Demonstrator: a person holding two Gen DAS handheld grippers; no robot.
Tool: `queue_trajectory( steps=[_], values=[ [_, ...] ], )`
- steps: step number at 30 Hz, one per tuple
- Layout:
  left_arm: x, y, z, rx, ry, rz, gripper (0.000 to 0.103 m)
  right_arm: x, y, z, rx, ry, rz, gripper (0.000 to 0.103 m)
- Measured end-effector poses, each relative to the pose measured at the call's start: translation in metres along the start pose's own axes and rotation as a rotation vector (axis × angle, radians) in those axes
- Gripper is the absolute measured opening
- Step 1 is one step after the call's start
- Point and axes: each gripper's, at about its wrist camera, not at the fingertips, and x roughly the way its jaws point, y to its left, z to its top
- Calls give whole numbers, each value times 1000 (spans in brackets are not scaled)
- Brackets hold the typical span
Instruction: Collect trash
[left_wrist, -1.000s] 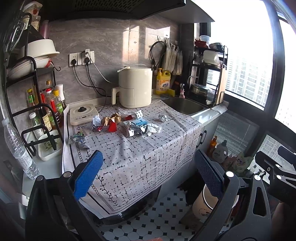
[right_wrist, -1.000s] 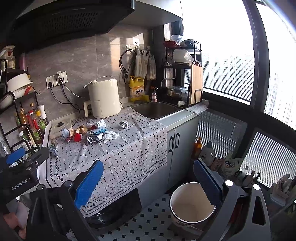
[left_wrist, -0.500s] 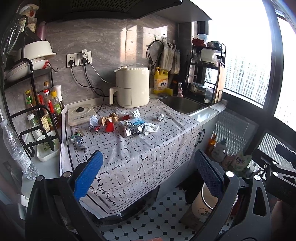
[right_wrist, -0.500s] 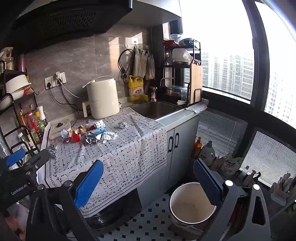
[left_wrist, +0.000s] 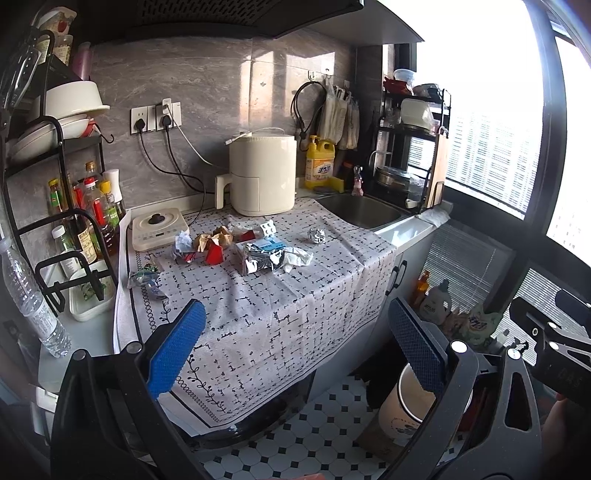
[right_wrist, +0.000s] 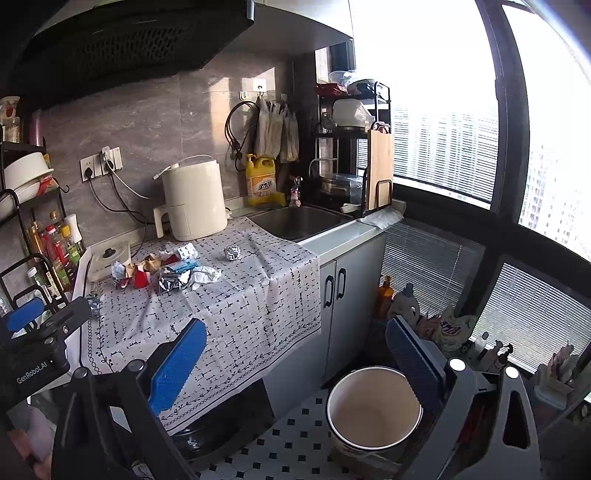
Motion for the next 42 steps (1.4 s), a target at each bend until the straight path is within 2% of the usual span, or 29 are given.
queue_trajectory(
  steps=[20, 32, 42],
  values=[
    [4, -6, -6, -10, 2, -11, 98, -6, -9, -3, -13, -11, -18, 95],
    [0, 9, -5, -46, 14, 56, 98, 9, 9, 0, -29, 26, 15, 95],
    [24, 44, -4, -79, 72, 149, 98, 51, 37, 4, -41, 96, 116, 95]
  ],
)
